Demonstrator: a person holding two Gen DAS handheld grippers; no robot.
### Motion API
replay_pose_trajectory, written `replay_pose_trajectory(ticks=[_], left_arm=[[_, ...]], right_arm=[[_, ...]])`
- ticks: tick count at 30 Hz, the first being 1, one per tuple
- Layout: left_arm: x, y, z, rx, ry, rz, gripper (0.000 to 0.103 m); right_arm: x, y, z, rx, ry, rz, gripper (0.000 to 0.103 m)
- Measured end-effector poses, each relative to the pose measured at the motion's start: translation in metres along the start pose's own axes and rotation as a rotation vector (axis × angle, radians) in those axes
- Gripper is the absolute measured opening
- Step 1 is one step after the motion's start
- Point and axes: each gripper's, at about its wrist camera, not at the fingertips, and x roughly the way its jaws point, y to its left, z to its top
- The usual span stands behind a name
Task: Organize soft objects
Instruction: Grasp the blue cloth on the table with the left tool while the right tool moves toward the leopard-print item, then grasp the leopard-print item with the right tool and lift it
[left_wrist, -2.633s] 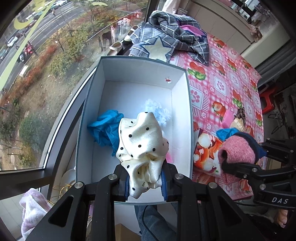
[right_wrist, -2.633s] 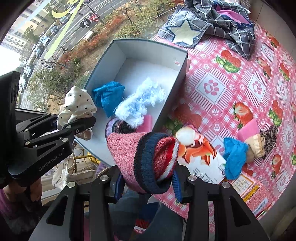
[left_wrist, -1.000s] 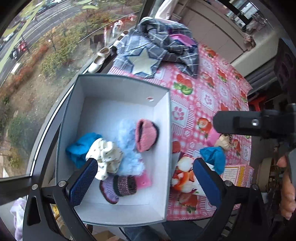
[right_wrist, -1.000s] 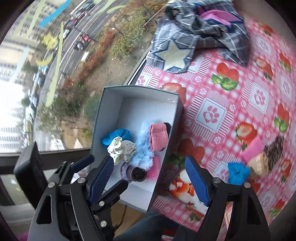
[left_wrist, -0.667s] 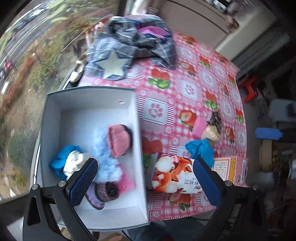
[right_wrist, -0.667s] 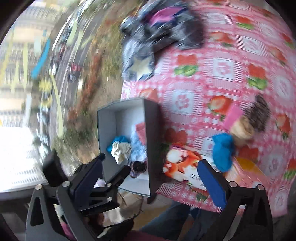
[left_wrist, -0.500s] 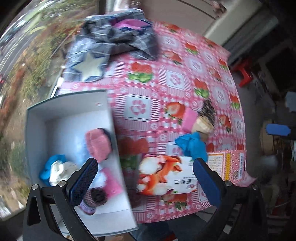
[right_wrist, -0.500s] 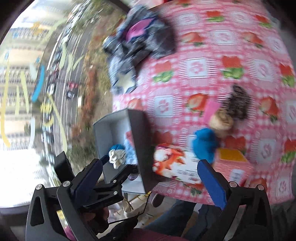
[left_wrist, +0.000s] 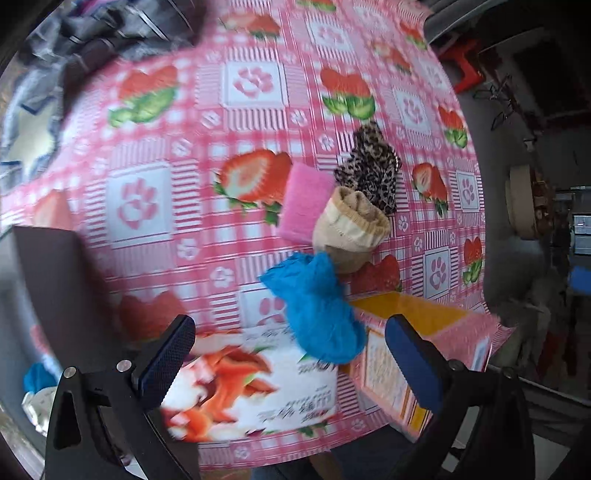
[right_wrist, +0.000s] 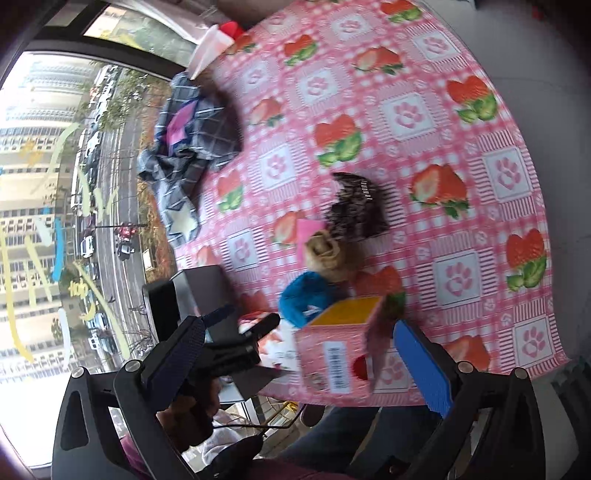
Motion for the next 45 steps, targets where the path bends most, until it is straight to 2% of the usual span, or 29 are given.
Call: replay_pose_trajectory(ticks=[3, 8, 10, 13, 16, 17, 18, 21, 34, 36, 38, 40, 42, 45], left_arm=[[0.020, -0.003, 0.010, -0.006, 0.081, -0.021, 0.103], [0.048, -0.002, 0.018, -0.052, 0.179, 0.011, 0.102], [0.056, -0.001, 0.020, -0.068, 0.205, -0.006, 0.095], [0.066, -0.003, 0.024, -0.074, 0.239, 0.014, 0.084], [0.077, -0.006, 0.024, -0.074, 0.284, 0.015, 0.060], [0.080, -0.007, 0.024, -0.075, 0.292, 0.014, 0.044], [0.081, -0.008, 0.023, -0.074, 0.296, 0.011, 0.033], [0.079, -0.010, 0.020, -0.070, 0.278, 0.009, 0.025], [0.023, 0.006, 0.010, -0.133, 0.082, 0.088, 0.025], [0.016, 0.006, 0.008, -0.133, 0.060, 0.105, 0.025], [0.007, 0.010, 0.007, -0.134, 0.040, 0.118, 0.025], [0.000, 0.013, 0.006, -0.134, 0.024, 0.116, 0.025], [-0.003, 0.012, 0.006, -0.129, 0.008, 0.124, 0.025], [-0.009, 0.012, 0.007, -0.134, -0.012, 0.121, 0.025]], right_arm=[[0.012, -0.021, 0.008, 0.017, 0.017, -0.014, 0.103], [0.038, -0.044, 0.024, 0.035, 0.056, -0.043, 0.103], [0.049, -0.049, 0.029, 0.035, 0.073, -0.051, 0.103], [0.064, -0.054, 0.036, 0.027, 0.101, -0.055, 0.103], [0.078, -0.053, 0.045, 0.001, 0.121, -0.073, 0.103], [0.083, -0.053, 0.049, -0.010, 0.126, -0.086, 0.103], [0.087, -0.052, 0.052, -0.016, 0.126, -0.094, 0.103], [0.100, -0.052, 0.065, -0.036, 0.127, -0.124, 0.103], [0.196, -0.038, 0.105, -0.181, 0.155, -0.320, 0.102], [0.204, -0.040, 0.105, -0.195, 0.167, -0.344, 0.083], [0.210, -0.040, 0.103, -0.203, 0.182, -0.348, 0.081], [0.210, -0.037, 0.099, -0.242, 0.172, -0.363, 0.071], [0.209, -0.033, 0.096, -0.265, 0.170, -0.341, 0.036], [0.201, -0.035, 0.094, -0.246, 0.157, -0.306, 0.021]])
